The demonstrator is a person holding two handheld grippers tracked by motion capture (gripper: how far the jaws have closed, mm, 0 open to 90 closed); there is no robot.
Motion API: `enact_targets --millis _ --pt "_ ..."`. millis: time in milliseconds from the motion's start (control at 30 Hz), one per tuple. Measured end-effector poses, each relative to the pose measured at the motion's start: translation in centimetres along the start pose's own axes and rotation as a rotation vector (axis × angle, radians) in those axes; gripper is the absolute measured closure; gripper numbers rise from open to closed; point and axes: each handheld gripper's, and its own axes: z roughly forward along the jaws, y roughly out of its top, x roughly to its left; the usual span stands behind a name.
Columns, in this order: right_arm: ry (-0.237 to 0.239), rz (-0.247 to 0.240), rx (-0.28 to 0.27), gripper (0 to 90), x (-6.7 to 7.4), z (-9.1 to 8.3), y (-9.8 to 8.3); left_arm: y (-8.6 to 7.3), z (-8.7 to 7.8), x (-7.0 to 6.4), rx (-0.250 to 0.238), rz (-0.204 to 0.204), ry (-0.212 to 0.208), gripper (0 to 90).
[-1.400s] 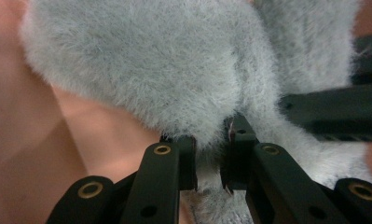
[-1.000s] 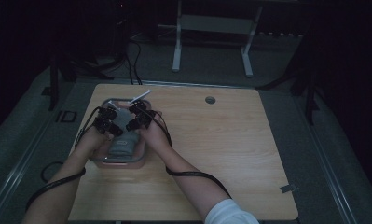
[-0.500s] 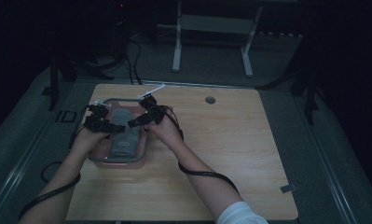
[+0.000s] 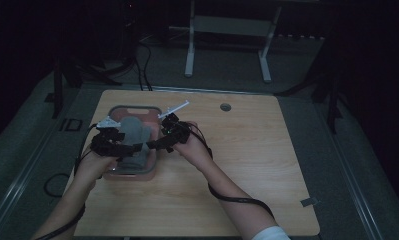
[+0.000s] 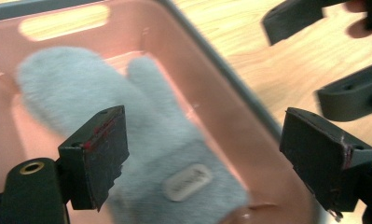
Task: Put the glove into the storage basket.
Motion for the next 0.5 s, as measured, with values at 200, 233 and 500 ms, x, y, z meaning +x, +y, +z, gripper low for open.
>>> enact_targets --millis 200,233,500 --pt "-0.005 -0.024 -0.003 18.4 0.2 -0.9 -1.7 -0.5 -0.5 -2.6 -0.024 0.035 -0.078 15.8" --pt "-0.004 -0.026 -0.005 18.4 0.2 -1.0 -2.0 -0.7 -0.5 -3.1 -0.028 0.047 -0.087 15.8" --pt "0.001 -0.058 0.004 18.4 -0.7 -1.8 -4.9 -1.6 -0.2 -6.8 -0.007 0.16 -0.185 15.8"
